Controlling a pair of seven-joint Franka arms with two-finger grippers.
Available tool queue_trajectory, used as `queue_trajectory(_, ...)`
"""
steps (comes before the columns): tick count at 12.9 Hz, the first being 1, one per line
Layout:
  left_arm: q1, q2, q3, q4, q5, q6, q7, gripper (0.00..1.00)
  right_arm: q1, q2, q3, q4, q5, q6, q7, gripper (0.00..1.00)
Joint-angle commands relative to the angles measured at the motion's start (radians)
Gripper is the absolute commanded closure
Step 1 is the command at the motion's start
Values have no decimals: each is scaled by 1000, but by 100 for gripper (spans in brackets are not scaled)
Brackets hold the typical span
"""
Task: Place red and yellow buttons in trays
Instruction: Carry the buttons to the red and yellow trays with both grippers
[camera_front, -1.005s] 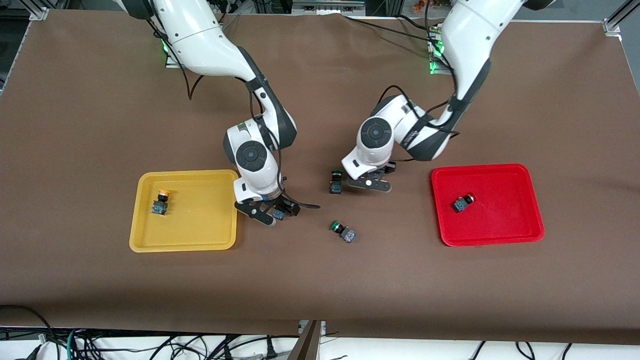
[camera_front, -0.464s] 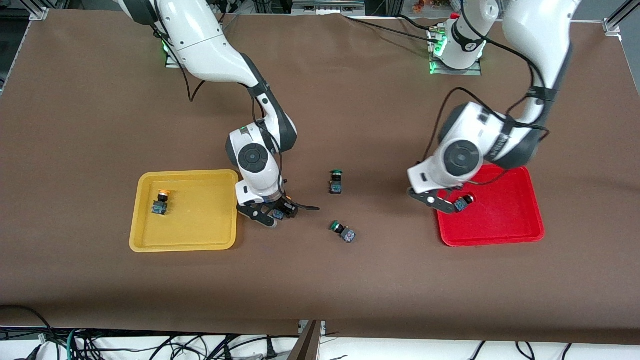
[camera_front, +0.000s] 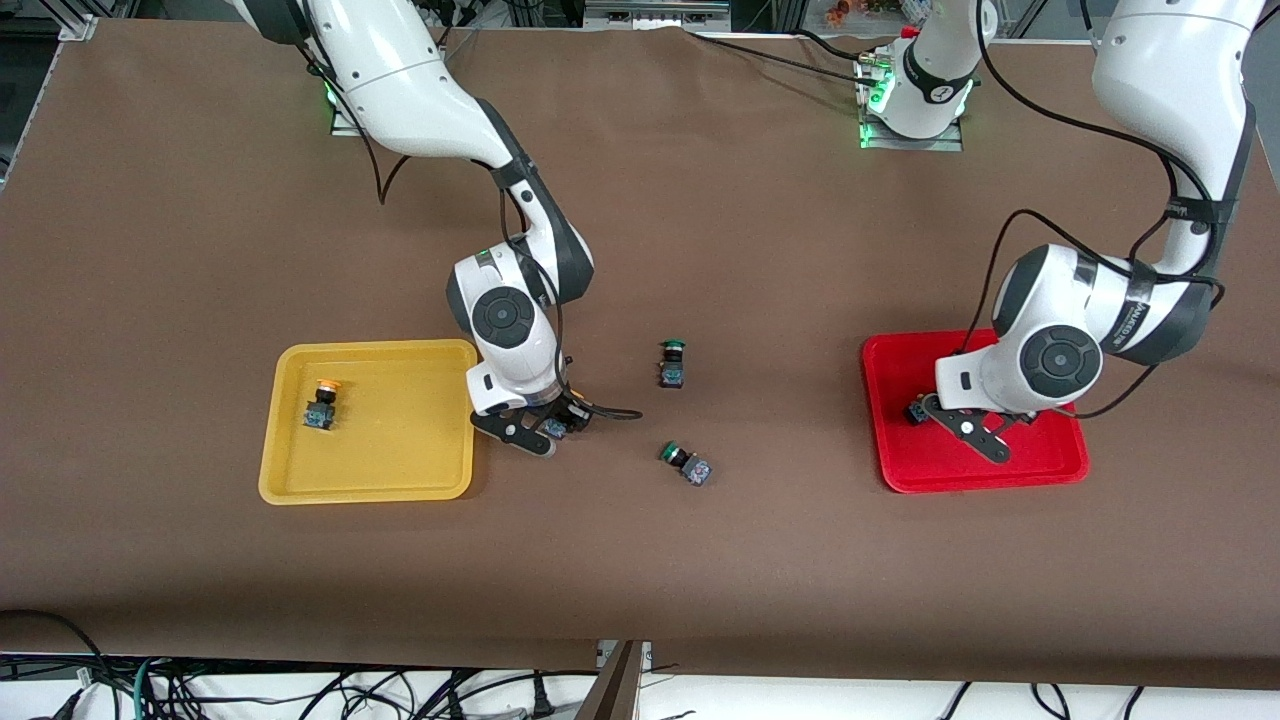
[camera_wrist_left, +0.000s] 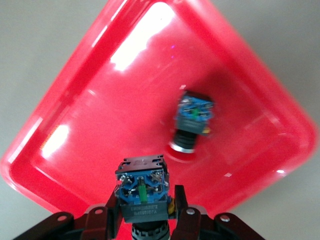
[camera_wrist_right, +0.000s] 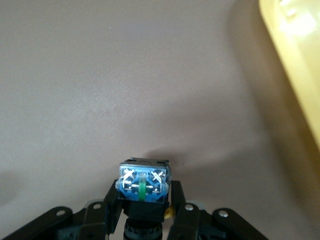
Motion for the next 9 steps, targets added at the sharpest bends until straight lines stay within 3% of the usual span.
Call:
queue_trajectory(1, 90, 59, -18, 5, 31, 105, 153, 83, -56, -100, 2, 6, 2, -189, -168, 100)
queue_trajectory(3, 121, 90, -18, 5, 31, 156, 209, 83, -128, -146, -7, -2, 3, -323, -374, 100)
queue_trajectory(6, 130, 105, -18, 2, 30, 168, 209, 80, -183, -157, -63, -28, 5, -382, -625, 100)
queue_trajectory(7, 130, 108, -18, 2, 30, 168, 208, 65, -183, -157, -89, -48, 6, -374, -674, 100)
queue_trajectory(8, 132, 110, -18, 4, 30, 173, 203, 41, -186, -155, -100, -75, 8, -365, -716, 100)
queue_trajectory(9, 136, 110, -18, 4, 30, 176, 205, 0, -199, -155, -106, -106, 11, -344, -759, 100)
